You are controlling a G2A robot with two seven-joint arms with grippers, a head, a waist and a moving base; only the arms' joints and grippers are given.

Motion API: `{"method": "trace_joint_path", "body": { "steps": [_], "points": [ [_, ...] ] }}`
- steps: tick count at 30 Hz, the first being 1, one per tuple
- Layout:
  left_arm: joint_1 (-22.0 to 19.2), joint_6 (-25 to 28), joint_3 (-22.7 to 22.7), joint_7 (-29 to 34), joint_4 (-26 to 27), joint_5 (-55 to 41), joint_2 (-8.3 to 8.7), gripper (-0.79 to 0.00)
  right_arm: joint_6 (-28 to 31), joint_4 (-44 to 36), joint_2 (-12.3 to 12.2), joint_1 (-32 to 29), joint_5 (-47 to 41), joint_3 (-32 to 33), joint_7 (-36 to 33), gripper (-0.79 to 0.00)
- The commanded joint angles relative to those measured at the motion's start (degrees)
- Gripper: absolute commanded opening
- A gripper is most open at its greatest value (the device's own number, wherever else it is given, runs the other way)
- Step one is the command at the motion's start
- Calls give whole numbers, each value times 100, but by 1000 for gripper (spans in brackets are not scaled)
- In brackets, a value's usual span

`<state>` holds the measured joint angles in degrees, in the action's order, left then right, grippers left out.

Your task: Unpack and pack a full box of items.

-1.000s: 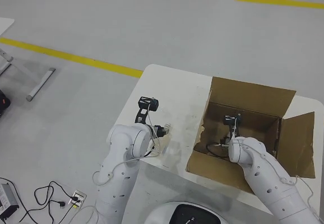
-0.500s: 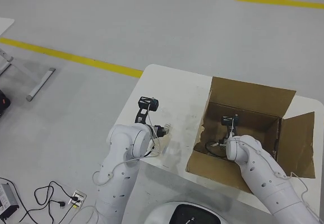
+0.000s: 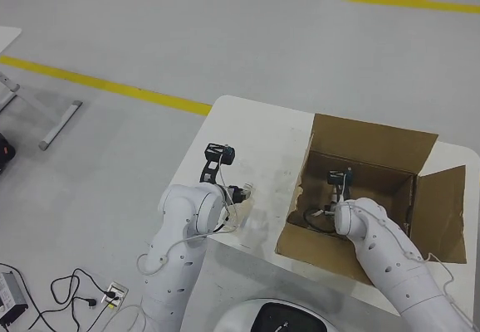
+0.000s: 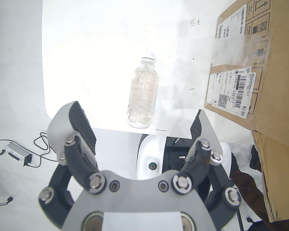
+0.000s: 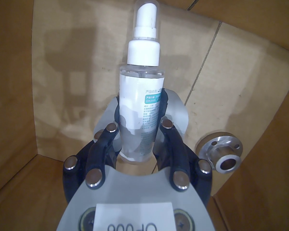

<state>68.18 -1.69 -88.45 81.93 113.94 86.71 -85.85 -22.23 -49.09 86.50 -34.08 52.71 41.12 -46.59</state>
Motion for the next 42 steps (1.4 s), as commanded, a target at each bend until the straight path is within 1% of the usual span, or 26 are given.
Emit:
{"method": "trace_joint_path", "body": {
  "steps": [1, 5, 8, 11, 14, 18, 22, 25, 27, 31, 35, 39, 42],
  "points": [
    [0, 0, 0, 0, 0, 0, 0, 0, 17, -153, -28, -31, 36, 90, 43, -785],
    [0, 0, 0, 0, 0, 0, 0, 0, -28, -770, -170, -238, 246, 397, 55, -785],
    [0, 0, 0, 0, 0, 0, 0, 0, -81, -1576, -354, -560, 522, 785, -70, -785],
    [0, 0, 0, 0, 0, 0, 0, 0, -110, -2698, -572, -1039, 848, 1321, -339, -785],
    [0, 0, 0, 0, 0, 0, 0, 0, -55, -4047, -775, -1628, 1225, 1920, -648, -785],
    [0, 0, 0, 0, 0, 0, 0, 0, 121, -5747, -975, -2439, 1602, 2749, -936, -785],
    [0, 0, 0, 0, 0, 0, 0, 0, 401, -7014, -1096, -3139, 1713, 3521, -952, -785],
    [0, 0, 0, 0, 0, 0, 0, 0, 728, -7681, -1160, -3580, 1601, 4044, -1058, -785],
    [0, 0, 0, 0, 0, 0, 0, 0, 897, -7994, -1180, -3833, 1162, 4467, -940, -785],
    [0, 0, 0, 0, 0, 0, 0, 0, 1154, -8346, -1223, -4415, 493, 5421, -820, -785],
    [0, 0, 0, 0, 0, 0, 0, 0, 1289, -8526, -1242, -5046, -21, 6306, -669, -785],
    [0, 0, 0, 0, 0, 0, 0, 0, 1520, -8535, -1260, -5658, -297, 6992, -688, -785],
    [0, 0, 0, 0, 0, 0, 0, 0, 1788, -8406, -1298, -6068, -20, 7382, -971, -785]
  ]
}}
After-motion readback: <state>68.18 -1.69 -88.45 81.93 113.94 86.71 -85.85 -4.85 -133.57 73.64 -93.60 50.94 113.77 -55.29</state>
